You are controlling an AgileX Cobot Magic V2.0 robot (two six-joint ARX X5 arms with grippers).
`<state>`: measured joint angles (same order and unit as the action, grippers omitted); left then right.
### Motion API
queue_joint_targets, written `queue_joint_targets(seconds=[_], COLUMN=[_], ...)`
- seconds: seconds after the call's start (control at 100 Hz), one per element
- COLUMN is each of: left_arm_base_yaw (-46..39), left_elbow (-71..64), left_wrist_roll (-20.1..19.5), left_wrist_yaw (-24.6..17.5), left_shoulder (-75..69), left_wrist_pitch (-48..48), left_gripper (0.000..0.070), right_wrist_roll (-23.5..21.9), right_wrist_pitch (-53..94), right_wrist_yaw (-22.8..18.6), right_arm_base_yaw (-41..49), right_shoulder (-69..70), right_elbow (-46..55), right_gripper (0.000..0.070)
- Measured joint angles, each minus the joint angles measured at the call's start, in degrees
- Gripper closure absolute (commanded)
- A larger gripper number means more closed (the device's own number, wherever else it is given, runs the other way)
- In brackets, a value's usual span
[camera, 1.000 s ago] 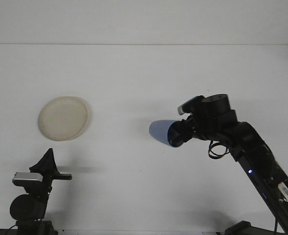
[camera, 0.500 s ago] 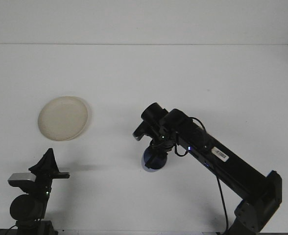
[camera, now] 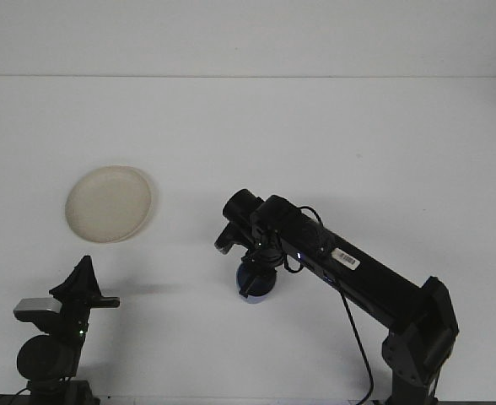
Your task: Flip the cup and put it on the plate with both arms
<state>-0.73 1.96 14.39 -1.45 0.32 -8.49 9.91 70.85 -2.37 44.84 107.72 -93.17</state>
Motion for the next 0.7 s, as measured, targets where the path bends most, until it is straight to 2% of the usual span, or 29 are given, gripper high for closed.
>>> queue_joint_targets(seconds=[0.04,0.17,0.3,0.47,0.58,0.7], left_arm_base_yaw=[0.0,0.0,0.0,0.0,0.0,0.0], left_elbow=[0.0,0.0,0.0,0.1,0.6,3.5], left_wrist_roll=[0.0,0.9,5.4,12.8,16.1,17.3], left_wrist_yaw=[0.0,0.0,0.0,-0.7,-5.4,-14.1], left_shoulder=[0.0,0.0,0.0,0.0,0.0,0.3], left_wrist_pitch=[0.0,0.0,0.0,0.0,0.4,1.4], left_gripper=[0.0686,0.0686,0.0688,0.0688,0.0688,0.0687], right_wrist_roll=[0.1,0.2,0.2,0.1,-1.0,-1.9], right_wrist_pitch=[0.0,1.0,2.6,0.3,-3.9,-10.1], right_wrist_yaw=[-0.7,-3.6,-3.9,-3.9,-3.9,-3.9], right_arm_base_yaw=[0.0,-0.4,-1.2,-3.9,-6.5,-9.7], right_shoulder=[0.1,0.1,-2.0,-11.9,-18.3,-23.7], right_elbow=[0.0,-0.9,-4.2,-7.2,-7.3,-6.4], right_gripper=[0.0324,0.0320,0.0320,0.0320,0.0320,0.0321])
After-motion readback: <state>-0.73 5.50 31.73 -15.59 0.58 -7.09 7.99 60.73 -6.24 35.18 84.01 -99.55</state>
